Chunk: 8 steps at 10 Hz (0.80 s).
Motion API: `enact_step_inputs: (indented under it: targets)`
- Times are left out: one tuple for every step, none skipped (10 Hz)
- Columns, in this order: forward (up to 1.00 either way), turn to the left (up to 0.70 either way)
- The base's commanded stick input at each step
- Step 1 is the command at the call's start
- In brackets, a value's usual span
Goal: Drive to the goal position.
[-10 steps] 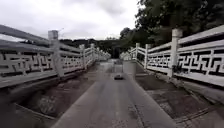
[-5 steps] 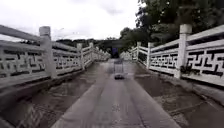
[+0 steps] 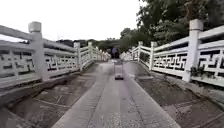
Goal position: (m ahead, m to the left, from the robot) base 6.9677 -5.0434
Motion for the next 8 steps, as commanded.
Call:
enact_step_inputs:
  targets:
    - [0.66,0.01]
    - [0.66,0.01]
    - [0.66,0.01]
    - [0.66,-0.02]
    - [0.66,-0.11]
    - [0.66,-0.12]
    - [0.66,-0.01]
    - [0.66,0.01]
